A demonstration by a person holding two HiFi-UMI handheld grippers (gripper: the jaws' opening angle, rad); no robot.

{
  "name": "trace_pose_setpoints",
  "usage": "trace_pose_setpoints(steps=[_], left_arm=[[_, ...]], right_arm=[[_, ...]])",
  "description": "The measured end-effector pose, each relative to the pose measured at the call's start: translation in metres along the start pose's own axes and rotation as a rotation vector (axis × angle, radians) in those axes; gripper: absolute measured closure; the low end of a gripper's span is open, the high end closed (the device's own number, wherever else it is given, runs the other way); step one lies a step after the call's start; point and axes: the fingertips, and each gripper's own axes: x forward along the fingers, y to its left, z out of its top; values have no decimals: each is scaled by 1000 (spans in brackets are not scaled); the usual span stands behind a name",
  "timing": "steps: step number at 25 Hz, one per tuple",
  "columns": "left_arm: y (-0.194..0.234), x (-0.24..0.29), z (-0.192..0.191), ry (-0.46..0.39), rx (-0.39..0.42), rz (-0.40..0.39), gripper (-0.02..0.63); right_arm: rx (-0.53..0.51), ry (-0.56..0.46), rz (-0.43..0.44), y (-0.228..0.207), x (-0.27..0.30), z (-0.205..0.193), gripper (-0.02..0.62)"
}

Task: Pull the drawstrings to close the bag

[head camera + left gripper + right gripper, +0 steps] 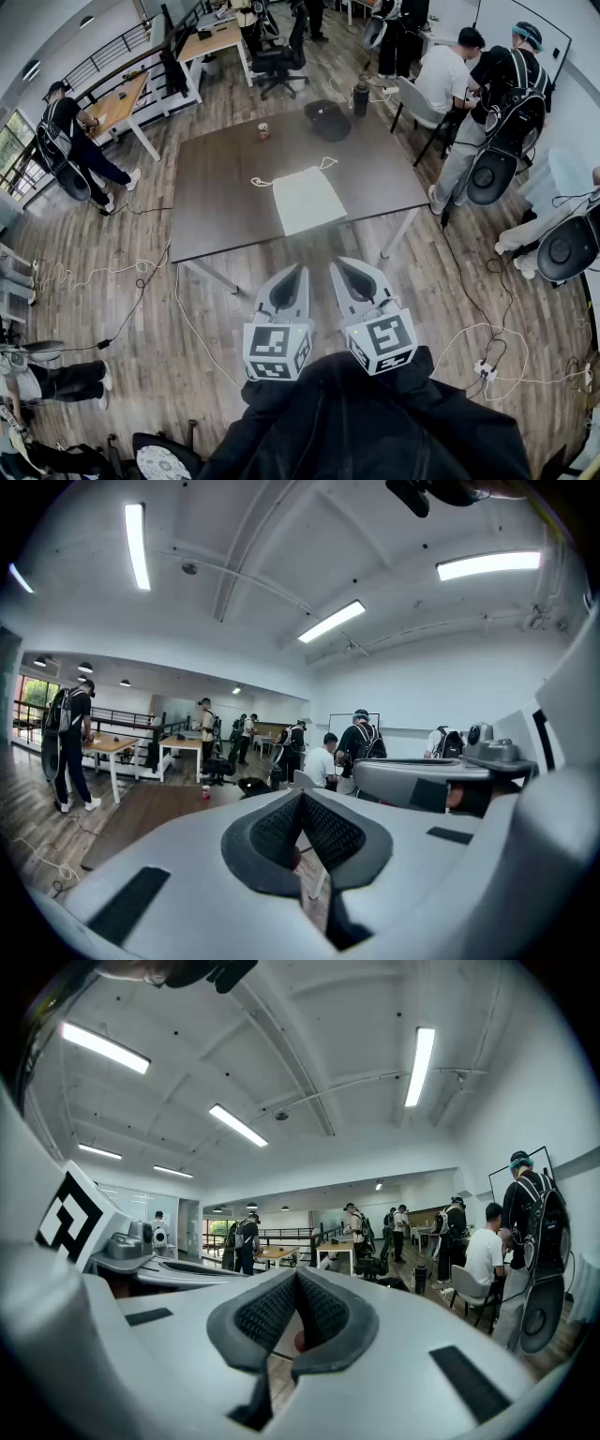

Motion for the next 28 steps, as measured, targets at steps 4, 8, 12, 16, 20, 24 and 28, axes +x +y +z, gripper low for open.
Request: trace_pose_setpoints(steps=[4, 8, 12, 16, 20, 24, 28], left_arm=[[2, -3, -1, -1, -1, -1, 574], [4, -4, -3, 2, -8, -2, 574], [11, -9, -7, 7, -17, -1, 574], [17, -12, -12, 16, -29, 1, 574], [27, -16, -21, 32, -40, 3, 574], [40, -23, -30, 49, -53, 5, 574], [54, -32, -42, 70, -64, 8, 574]], right_arm=[[13, 0, -11, 2, -1, 0, 574], [19, -10, 2, 6, 0, -1, 573], [7, 0, 11, 17, 3, -4, 573], [12, 40, 2, 21, 7, -12, 572], [15, 74, 3, 28, 13, -24, 572], [9, 104, 10, 43, 22, -32, 572], [8, 129, 23, 60, 28, -43, 572]])
